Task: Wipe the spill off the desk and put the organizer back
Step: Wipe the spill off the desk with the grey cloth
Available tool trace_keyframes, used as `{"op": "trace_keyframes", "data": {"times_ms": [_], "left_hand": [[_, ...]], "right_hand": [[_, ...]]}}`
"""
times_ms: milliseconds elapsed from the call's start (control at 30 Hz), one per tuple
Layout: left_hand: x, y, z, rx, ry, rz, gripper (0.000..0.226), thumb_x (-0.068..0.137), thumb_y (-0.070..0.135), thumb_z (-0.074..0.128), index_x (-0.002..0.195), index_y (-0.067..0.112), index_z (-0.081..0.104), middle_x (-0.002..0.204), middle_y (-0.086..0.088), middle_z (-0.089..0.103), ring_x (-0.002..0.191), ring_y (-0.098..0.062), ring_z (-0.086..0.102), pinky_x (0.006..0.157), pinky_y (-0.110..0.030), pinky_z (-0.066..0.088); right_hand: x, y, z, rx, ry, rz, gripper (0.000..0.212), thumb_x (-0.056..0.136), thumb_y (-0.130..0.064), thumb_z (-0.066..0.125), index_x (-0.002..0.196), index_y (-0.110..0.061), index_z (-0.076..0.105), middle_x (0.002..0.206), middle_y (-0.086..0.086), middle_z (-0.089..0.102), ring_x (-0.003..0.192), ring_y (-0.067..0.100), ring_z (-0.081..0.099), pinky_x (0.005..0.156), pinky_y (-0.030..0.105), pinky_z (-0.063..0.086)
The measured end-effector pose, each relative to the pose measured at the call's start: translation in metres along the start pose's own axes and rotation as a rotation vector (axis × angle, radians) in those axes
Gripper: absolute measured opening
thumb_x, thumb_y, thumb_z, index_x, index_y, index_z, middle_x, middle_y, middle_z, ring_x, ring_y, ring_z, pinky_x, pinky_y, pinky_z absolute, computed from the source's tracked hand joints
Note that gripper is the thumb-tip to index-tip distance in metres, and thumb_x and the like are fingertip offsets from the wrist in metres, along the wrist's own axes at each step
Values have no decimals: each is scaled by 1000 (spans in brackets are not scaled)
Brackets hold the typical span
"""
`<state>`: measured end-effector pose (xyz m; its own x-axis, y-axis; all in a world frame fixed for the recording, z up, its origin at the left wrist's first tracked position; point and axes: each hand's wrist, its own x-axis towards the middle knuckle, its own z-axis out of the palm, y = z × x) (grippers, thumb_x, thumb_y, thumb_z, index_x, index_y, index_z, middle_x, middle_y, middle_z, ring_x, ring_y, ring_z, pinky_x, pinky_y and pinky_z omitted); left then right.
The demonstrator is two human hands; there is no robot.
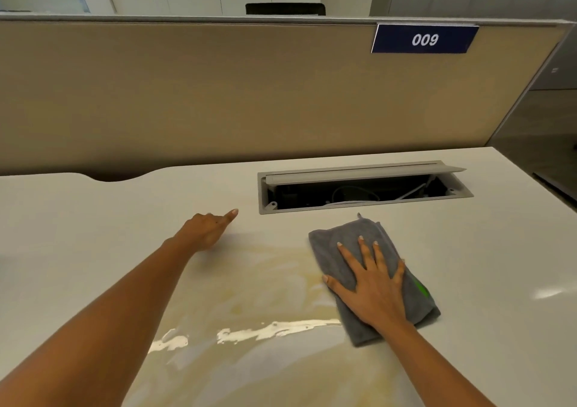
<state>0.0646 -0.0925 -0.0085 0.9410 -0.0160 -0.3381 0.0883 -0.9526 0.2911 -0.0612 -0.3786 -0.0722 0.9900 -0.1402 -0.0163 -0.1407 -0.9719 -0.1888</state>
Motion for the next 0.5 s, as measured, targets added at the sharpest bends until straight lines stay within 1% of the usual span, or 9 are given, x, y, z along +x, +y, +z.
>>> {"op": "trace_keyframes", "data": {"times_ms": [67, 133, 200, 267, 367, 433, 500], "left_hand": [[-1, 1, 2, 88, 7, 37, 65, 93, 54, 16, 134, 11, 43, 135, -21, 48, 123, -38, 43, 101, -40, 33], [0, 0, 7, 185, -1, 75, 57, 96, 46, 15, 141, 15, 31, 140, -24, 40, 127, -39, 39, 105, -41, 30], [0, 0, 10, 198, 3, 71, 53, 98, 40, 15, 144, 16, 22, 145, -25, 33, 132, -39, 34, 108, -42, 26], [1, 0, 10, 190, 7, 66, 53, 98, 41, 15, 144, 15, 22, 145, -25, 33, 132, -38, 34, 108, -42, 26], [4, 0, 11, 171, 2, 71, 59, 96, 45, 14, 141, 11, 30, 144, -24, 35, 132, -38, 35, 109, -42, 26], [6, -2, 13, 149, -10, 63, 63, 94, 50, 14, 141, 9, 29, 149, -22, 29, 136, -39, 28, 111, -46, 22], [6, -5, 15, 99, -24, 30, 67, 92, 54, 14, 143, 12, 24, 154, -17, 17, 140, -42, 16, 115, -54, 16]], "right_hand": [[0, -5, 2, -10, -21, 24, 77, 77, -78, 22, 142, -47, -6, 159, -2, -10, 146, 22, -12, 109, 64, -10], [0, -10, 3, -15, -24, 34, 72, 82, -73, 21, 142, -46, -8, 159, -2, -12, 146, 22, -13, 108, 64, -12], [-1, -14, 2, -3, -21, 33, 65, 87, -67, 19, 142, -45, -7, 159, -2, -13, 146, 22, -13, 108, 63, -14], [-1, -20, 2, 11, -20, 24, 58, 91, -60, 19, 143, -46, -5, 159, -4, -12, 146, 20, -12, 108, 62, -15], [-1, -32, 2, 64, -5, 3, 49, 95, -49, 19, 142, -48, 4, 159, -7, -6, 147, 18, -9, 109, 60, -16], [0, -45, 3, 107, -7, -35, 47, 96, -45, 20, 142, -49, 10, 159, -9, -3, 147, 17, -8, 110, 57, -17], [2, -61, 5, 138, -24, -94, 46, 97, -44, 20, 142, -48, 13, 159, -10, -1, 146, 17, -9, 109, 56, -19]]}}
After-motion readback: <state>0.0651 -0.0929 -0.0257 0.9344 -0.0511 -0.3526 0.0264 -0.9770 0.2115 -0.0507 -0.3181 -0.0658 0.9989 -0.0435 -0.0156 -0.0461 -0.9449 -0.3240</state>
